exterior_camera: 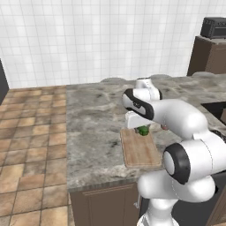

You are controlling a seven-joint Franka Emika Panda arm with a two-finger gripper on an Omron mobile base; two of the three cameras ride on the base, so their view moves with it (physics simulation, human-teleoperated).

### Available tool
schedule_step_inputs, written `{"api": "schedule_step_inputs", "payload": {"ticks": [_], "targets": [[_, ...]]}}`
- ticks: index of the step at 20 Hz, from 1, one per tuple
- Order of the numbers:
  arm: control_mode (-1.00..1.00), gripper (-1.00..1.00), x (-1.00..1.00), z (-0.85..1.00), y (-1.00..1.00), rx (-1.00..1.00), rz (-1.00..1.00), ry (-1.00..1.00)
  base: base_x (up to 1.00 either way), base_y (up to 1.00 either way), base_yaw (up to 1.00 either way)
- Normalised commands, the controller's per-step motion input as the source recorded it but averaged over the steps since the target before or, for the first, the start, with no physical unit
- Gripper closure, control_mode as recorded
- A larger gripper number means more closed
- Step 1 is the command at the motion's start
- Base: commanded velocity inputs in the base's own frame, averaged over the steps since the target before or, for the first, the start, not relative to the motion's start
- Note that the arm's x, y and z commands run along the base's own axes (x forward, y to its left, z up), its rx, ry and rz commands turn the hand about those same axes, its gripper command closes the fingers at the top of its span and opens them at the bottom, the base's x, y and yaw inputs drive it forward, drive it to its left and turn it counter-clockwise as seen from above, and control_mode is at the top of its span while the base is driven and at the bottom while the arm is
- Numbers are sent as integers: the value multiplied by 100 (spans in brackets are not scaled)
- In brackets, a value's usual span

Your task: Place the avocado, onion, tomato, and bell pepper on the cutting board.

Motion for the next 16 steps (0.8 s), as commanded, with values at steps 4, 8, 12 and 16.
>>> {"api": "schedule_step_inputs", "payload": {"ticks": [4,8,12,16], "targets": [[-100,100,23,-15,0,0,3,0,0,0,0],[-100,100,28,-24,0,0,2,0,0,0,0],[-100,100,28,-19,0,0,2,0,0,0,0],[-100,100,31,-19,0,0,3,0,0,0,0]]}}
